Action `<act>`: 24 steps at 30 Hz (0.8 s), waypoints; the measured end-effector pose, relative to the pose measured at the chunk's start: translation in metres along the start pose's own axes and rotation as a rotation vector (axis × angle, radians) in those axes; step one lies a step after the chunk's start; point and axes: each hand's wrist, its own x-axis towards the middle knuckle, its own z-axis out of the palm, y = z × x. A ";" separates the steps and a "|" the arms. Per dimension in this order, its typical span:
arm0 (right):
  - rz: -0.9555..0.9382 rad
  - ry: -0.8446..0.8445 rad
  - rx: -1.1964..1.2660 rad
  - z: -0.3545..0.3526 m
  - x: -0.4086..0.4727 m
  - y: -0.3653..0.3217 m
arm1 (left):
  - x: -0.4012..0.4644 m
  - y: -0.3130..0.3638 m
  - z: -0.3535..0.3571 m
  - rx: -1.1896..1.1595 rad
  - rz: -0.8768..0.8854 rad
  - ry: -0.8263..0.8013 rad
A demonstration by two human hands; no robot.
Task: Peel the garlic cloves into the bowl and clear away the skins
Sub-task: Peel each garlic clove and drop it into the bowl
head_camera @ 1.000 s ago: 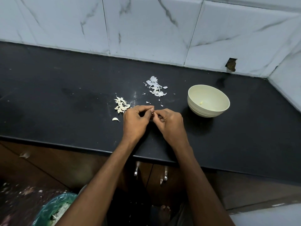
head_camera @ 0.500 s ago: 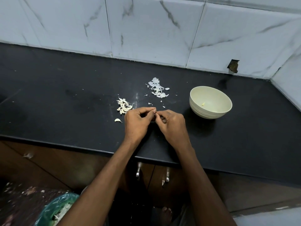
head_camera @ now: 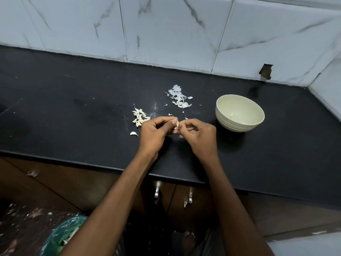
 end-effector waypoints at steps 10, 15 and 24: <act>0.183 -0.069 0.374 -0.005 0.005 -0.006 | 0.006 -0.002 -0.005 -0.150 -0.063 -0.002; 0.024 -0.093 0.238 -0.003 0.000 -0.005 | 0.005 0.000 -0.005 -0.156 -0.098 -0.041; 0.000 -0.050 0.241 -0.001 -0.001 -0.004 | 0.004 -0.002 -0.004 -0.078 -0.036 -0.071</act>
